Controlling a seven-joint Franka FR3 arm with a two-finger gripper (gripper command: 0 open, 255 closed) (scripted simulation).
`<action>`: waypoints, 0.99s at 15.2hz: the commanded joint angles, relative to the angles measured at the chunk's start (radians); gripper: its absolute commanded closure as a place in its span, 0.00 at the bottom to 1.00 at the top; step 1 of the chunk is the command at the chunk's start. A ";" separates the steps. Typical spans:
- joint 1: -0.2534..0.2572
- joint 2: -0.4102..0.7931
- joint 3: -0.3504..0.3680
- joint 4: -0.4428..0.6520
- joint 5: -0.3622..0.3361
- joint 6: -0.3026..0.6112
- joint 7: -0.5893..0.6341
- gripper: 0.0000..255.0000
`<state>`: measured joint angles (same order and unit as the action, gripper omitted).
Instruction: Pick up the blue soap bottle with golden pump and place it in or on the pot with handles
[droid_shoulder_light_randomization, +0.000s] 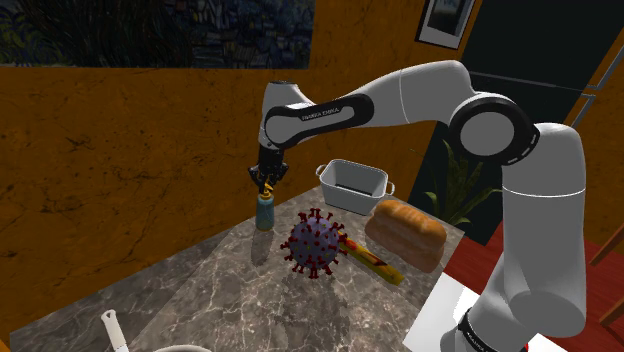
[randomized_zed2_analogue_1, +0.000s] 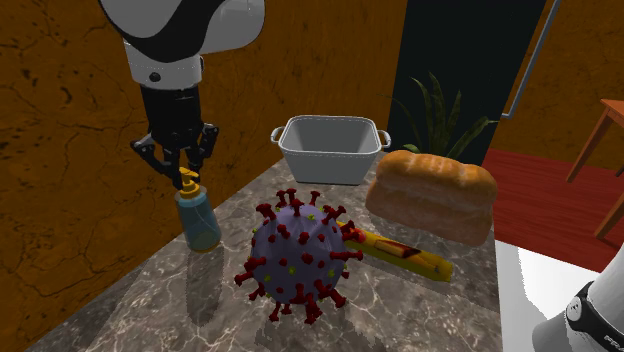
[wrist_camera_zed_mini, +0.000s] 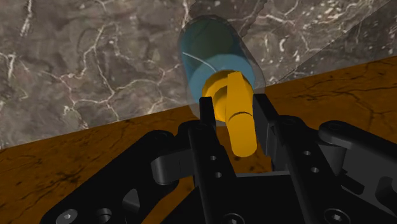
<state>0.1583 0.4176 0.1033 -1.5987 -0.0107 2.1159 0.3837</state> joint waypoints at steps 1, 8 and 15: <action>0.000 -0.004 0.000 0.007 0.000 -0.012 0.000 1.00; 0.000 -0.026 0.001 0.069 0.002 -0.096 0.000 1.00; 0.001 -0.039 0.002 0.145 0.004 -0.184 0.002 1.00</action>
<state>0.1588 0.3766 0.1059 -1.4739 -0.0069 1.9500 0.3852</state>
